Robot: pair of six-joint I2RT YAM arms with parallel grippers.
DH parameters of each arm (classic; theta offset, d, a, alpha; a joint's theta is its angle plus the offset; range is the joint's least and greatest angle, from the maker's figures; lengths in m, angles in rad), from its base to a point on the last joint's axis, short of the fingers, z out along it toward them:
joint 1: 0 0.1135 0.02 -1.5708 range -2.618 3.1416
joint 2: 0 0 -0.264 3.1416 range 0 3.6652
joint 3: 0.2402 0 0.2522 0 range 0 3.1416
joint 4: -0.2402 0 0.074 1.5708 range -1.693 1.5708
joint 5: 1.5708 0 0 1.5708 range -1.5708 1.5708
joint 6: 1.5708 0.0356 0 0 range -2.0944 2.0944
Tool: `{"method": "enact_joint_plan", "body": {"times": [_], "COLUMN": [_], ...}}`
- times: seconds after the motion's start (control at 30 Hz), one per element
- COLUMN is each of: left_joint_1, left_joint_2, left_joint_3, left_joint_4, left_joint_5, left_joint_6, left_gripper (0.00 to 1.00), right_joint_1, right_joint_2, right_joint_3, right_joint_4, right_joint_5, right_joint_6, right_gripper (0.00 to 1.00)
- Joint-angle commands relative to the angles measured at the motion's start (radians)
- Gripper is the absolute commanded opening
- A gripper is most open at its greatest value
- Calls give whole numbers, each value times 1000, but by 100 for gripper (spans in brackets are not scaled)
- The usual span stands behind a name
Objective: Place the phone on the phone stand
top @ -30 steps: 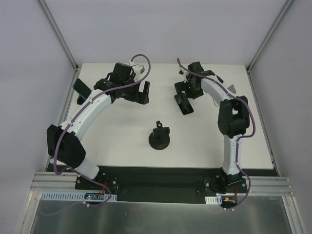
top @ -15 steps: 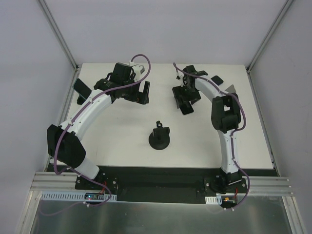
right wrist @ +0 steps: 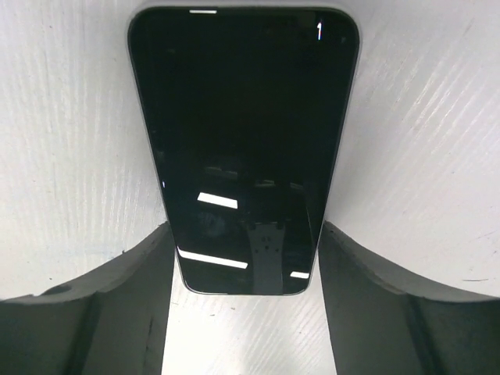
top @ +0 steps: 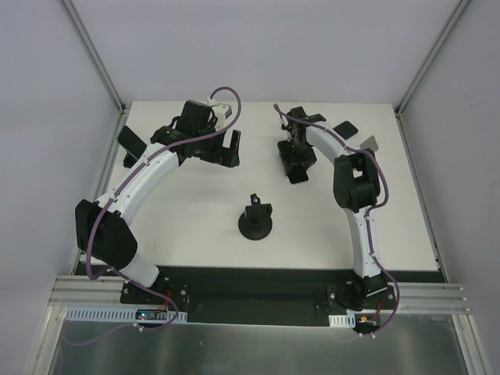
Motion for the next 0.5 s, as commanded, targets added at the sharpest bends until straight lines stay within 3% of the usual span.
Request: {"method": "enact_joint_plan", "body": {"times": [0.0, 0.1, 0.13, 0.2, 0.47], "left_joint_1": [1, 0, -3, -6, -17], "left_joint_2": [-22, -23, -22, -31, -59], "left_joint_3": [2, 4, 2, 5, -22], "left_joint_4": [14, 14, 14, 16, 85], "left_joint_5": [34, 48, 51, 59, 166], "left_joint_6": [-16, -24, -28, -33, -99], "left_gripper": [99, 99, 99, 99, 99], "right_joint_1": [0, 3, 6, 9, 21], "right_joint_2": [0, -100, -137, -239, -500], "right_joint_3": [-11, -124, -179, -325, -670], "right_joint_4": [-46, 39, 127, 219, 534], "right_joint_5": [-49, -15, -15, 25, 5], "right_joint_6": [48, 83, 92, 121, 186], "right_gripper": [43, 20, 8, 1, 1]}}
